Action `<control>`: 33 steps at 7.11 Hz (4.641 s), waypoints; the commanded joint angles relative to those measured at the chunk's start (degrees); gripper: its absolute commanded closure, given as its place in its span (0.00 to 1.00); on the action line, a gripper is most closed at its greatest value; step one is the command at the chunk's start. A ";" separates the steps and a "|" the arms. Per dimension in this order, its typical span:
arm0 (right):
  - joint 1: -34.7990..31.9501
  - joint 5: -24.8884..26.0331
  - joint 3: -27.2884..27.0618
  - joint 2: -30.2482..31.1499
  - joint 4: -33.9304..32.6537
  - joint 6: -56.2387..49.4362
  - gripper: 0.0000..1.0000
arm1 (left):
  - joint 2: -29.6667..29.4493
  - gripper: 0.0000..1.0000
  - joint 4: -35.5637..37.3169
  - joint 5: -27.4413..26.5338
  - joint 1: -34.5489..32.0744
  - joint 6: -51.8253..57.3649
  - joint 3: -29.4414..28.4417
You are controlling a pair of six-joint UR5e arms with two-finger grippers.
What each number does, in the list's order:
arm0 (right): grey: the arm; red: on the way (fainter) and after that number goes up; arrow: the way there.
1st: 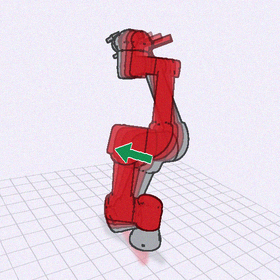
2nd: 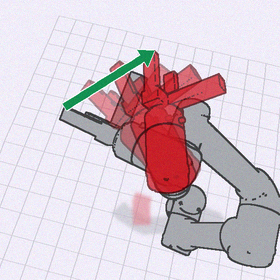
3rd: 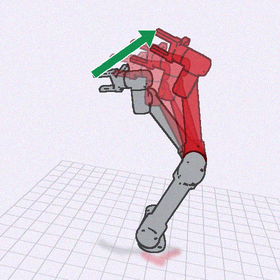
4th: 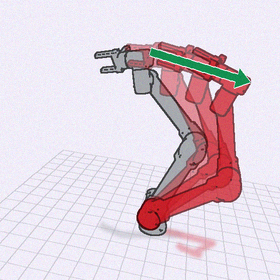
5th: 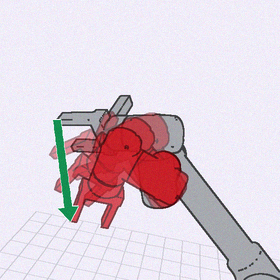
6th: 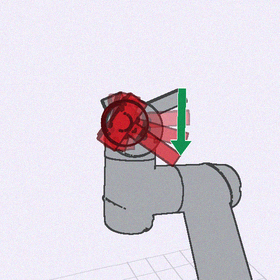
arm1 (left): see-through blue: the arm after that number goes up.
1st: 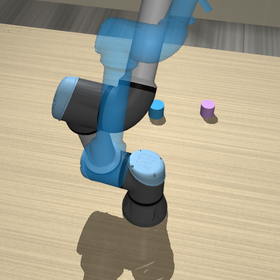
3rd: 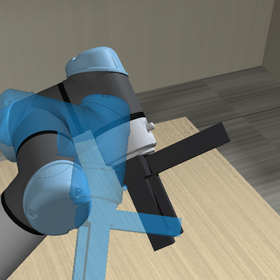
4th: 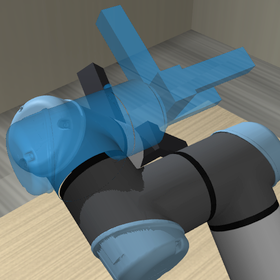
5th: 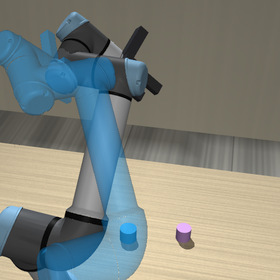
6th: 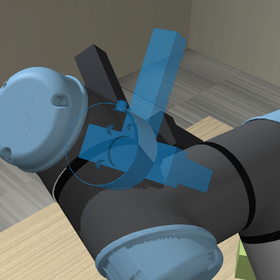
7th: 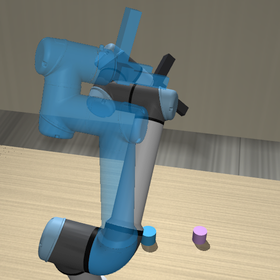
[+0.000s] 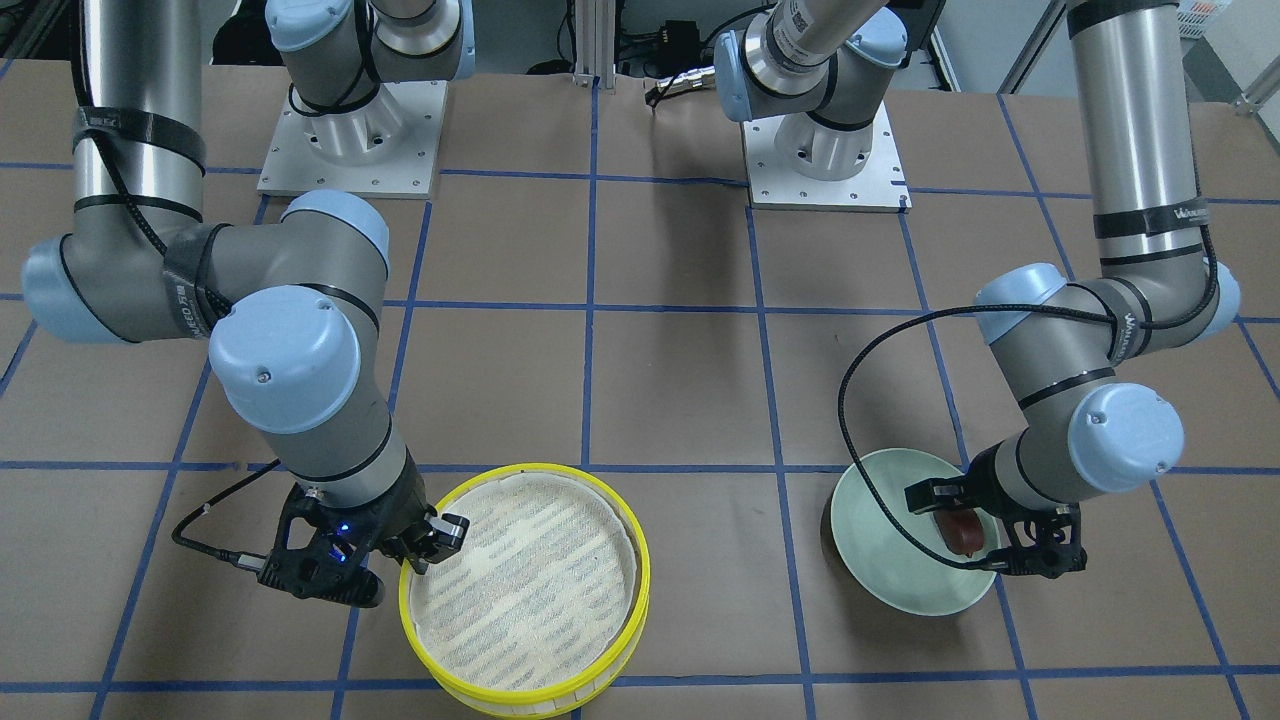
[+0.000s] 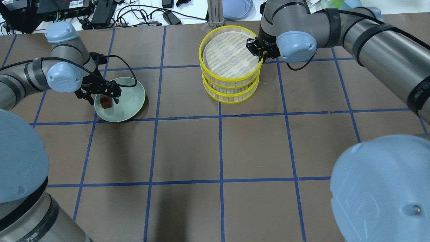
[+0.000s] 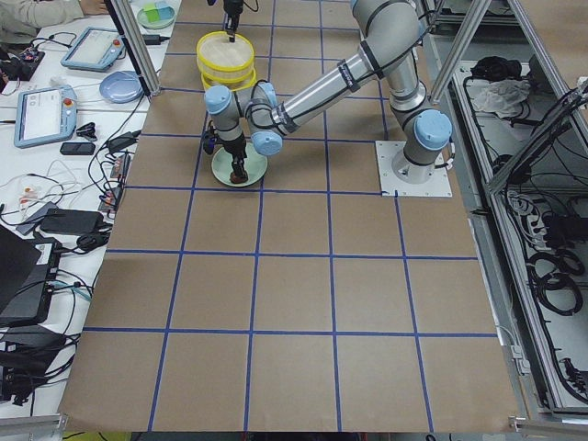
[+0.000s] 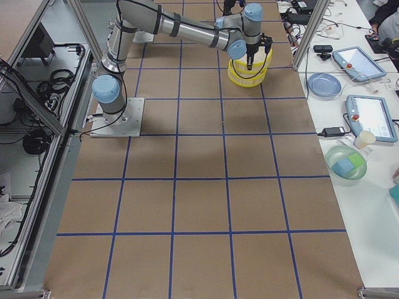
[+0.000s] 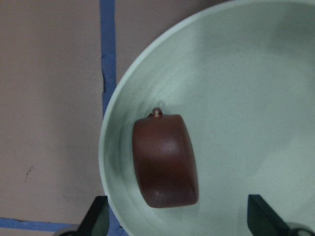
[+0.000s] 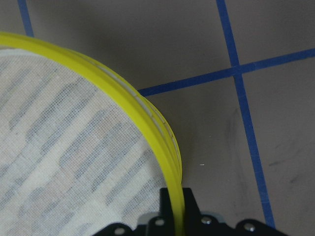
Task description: Stack buns with steamer
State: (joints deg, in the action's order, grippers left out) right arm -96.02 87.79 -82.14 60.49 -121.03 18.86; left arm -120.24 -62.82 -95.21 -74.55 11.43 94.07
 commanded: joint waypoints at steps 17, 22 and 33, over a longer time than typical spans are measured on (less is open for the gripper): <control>0.84 1.42 -1.27 -1.25 -0.08 3.20 1.00 | 5.61 1.00 -0.01 5.82 -1.73 -15.51 -4.77; 0.84 1.16 -1.62 -1.43 -0.08 3.20 1.00 | 14.68 1.00 -19.44 3.71 -4.11 -23.09 -11.63; 0.75 0.63 -1.80 -0.55 -3.31 2.93 0.39 | 15.30 1.00 -19.00 0.03 -4.38 -22.33 -9.43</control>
State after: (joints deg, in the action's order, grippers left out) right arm -95.27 88.44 -84.12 59.74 -122.89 21.83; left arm -104.93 -81.82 -94.75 -78.98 -11.00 84.68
